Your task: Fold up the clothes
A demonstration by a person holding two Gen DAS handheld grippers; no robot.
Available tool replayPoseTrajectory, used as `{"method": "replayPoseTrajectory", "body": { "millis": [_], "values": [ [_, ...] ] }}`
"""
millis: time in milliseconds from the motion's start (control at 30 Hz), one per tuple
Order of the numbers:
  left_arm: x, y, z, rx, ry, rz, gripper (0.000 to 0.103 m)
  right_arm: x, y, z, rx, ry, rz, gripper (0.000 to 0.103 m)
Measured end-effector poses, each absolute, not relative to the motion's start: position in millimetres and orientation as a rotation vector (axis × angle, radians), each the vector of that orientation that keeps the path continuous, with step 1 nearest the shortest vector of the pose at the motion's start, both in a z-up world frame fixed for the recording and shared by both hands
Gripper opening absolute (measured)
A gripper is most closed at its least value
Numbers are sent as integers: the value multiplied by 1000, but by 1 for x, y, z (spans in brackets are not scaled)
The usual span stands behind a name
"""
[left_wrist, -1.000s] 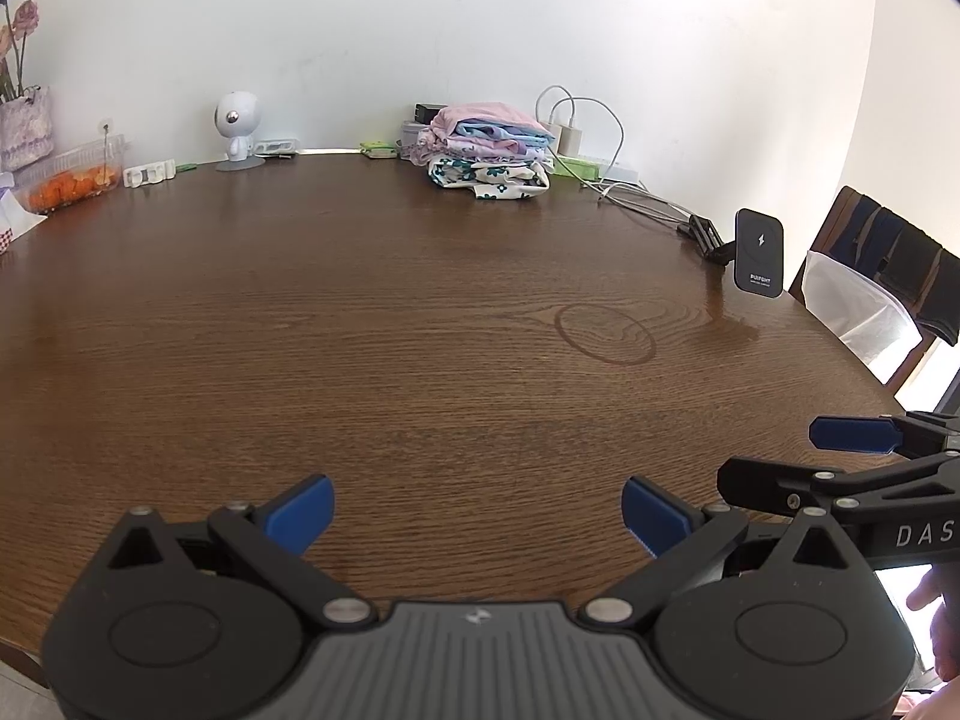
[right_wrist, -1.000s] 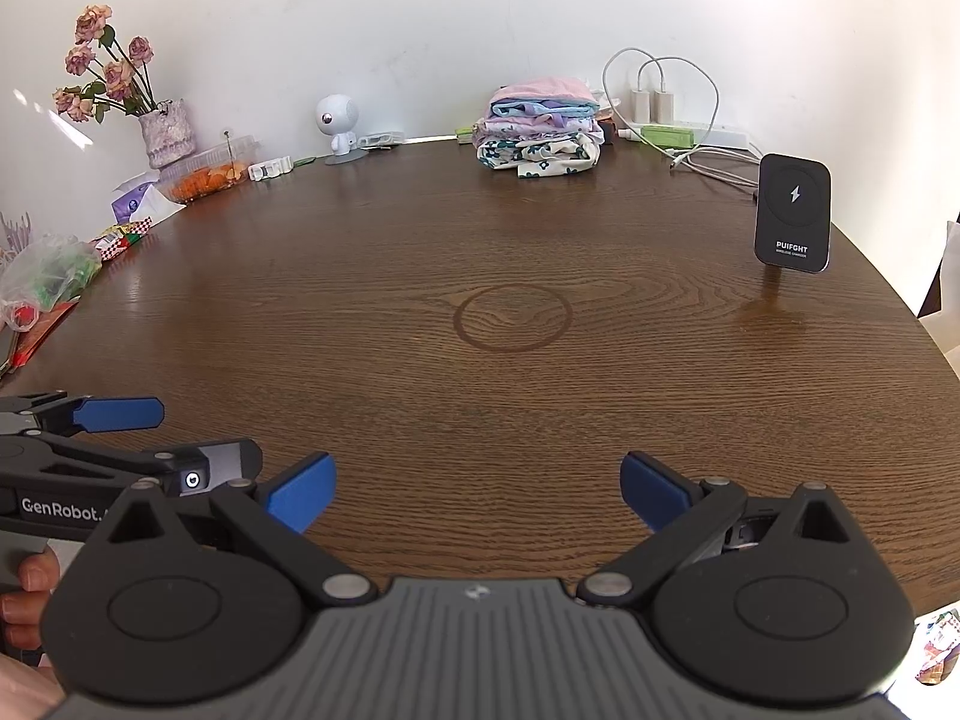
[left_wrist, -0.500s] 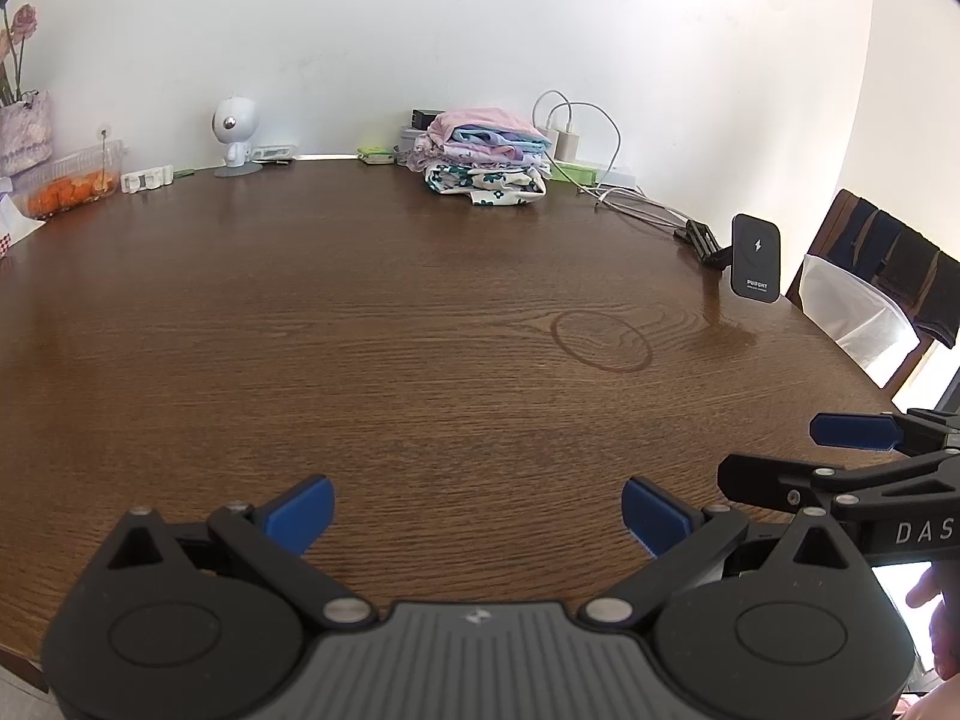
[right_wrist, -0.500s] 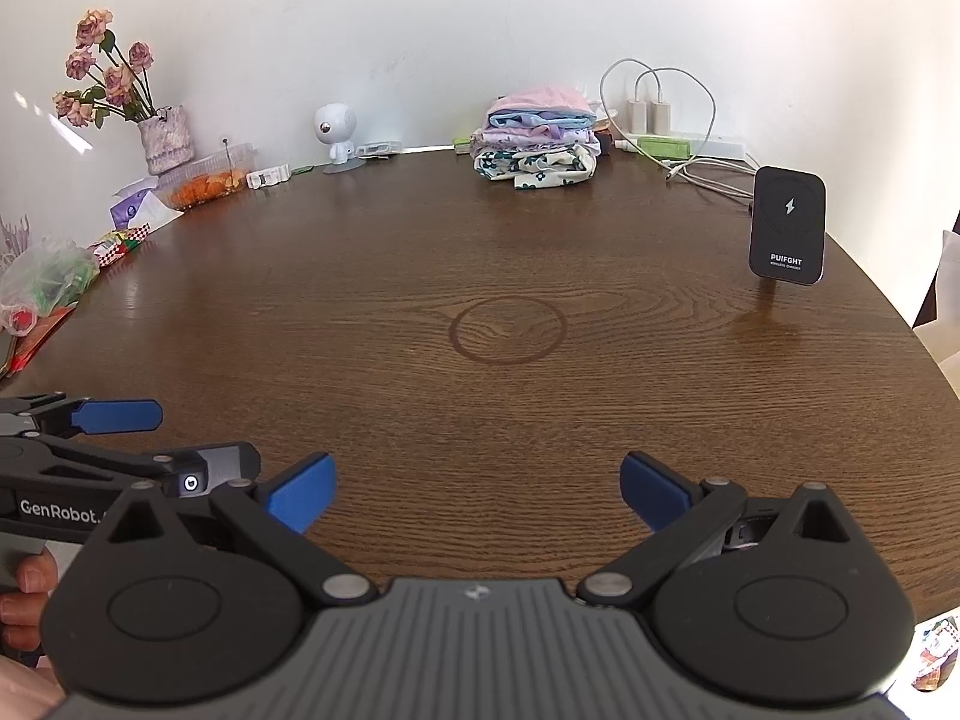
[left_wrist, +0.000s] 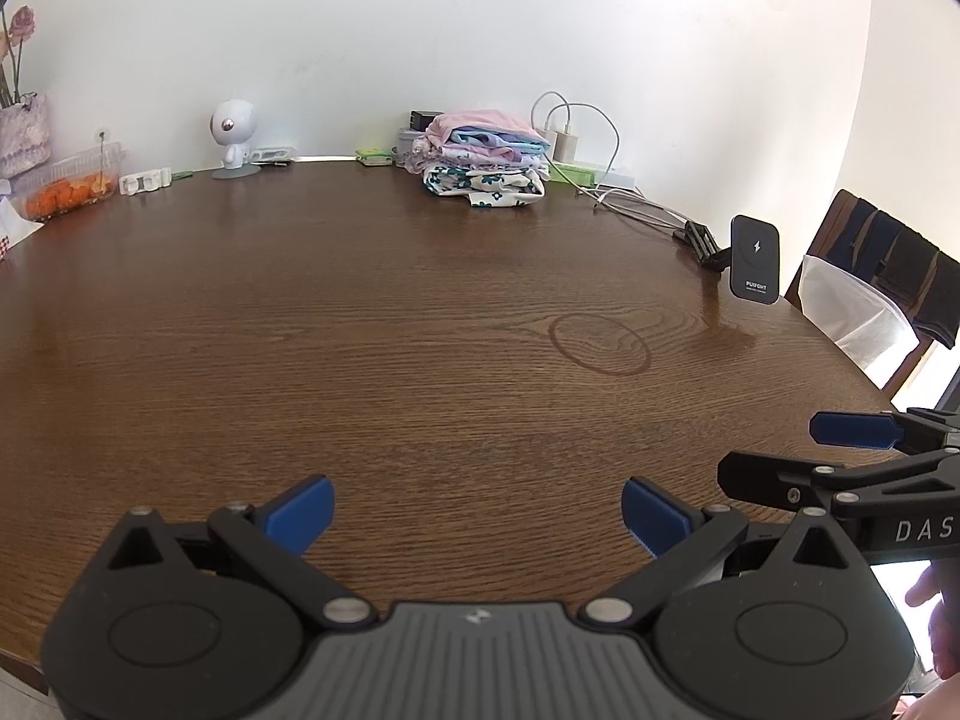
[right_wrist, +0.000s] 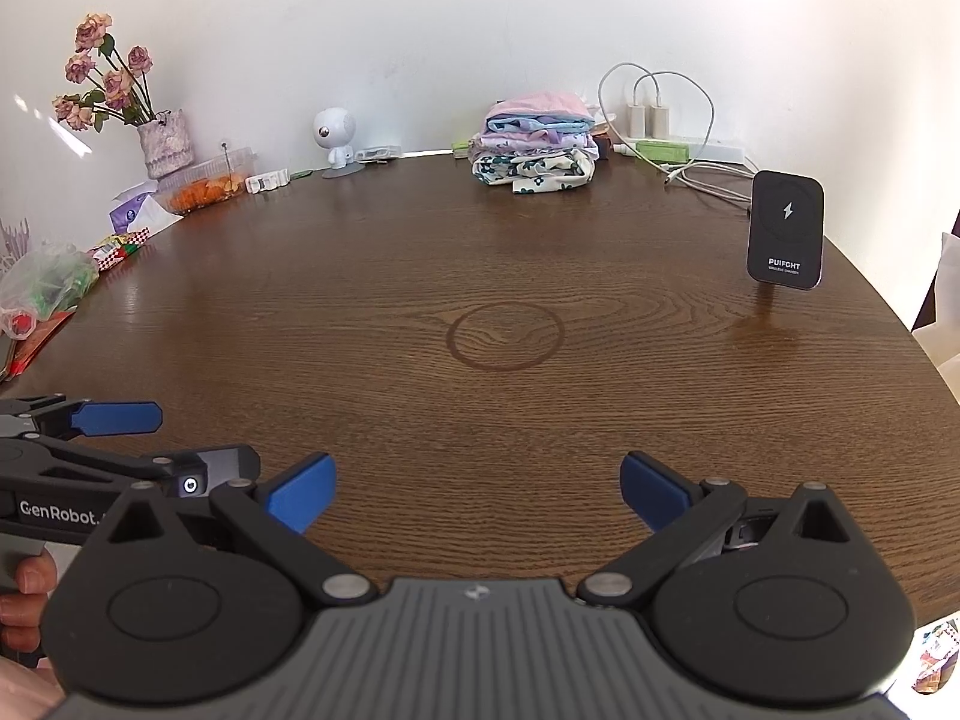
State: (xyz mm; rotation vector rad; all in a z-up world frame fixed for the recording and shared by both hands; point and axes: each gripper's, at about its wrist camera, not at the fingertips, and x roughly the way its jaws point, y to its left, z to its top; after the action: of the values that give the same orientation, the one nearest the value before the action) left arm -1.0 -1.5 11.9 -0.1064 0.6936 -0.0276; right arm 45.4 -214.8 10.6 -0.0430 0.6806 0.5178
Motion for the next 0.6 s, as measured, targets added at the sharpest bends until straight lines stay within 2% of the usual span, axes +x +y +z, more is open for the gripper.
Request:
{"method": "replayPoseTrajectory", "body": {
  "millis": [600],
  "values": [
    [-1, -3, 11, -105, 694, -22, 102, 47, -216, 8, -43, 682, 520, 103]
  ]
}}
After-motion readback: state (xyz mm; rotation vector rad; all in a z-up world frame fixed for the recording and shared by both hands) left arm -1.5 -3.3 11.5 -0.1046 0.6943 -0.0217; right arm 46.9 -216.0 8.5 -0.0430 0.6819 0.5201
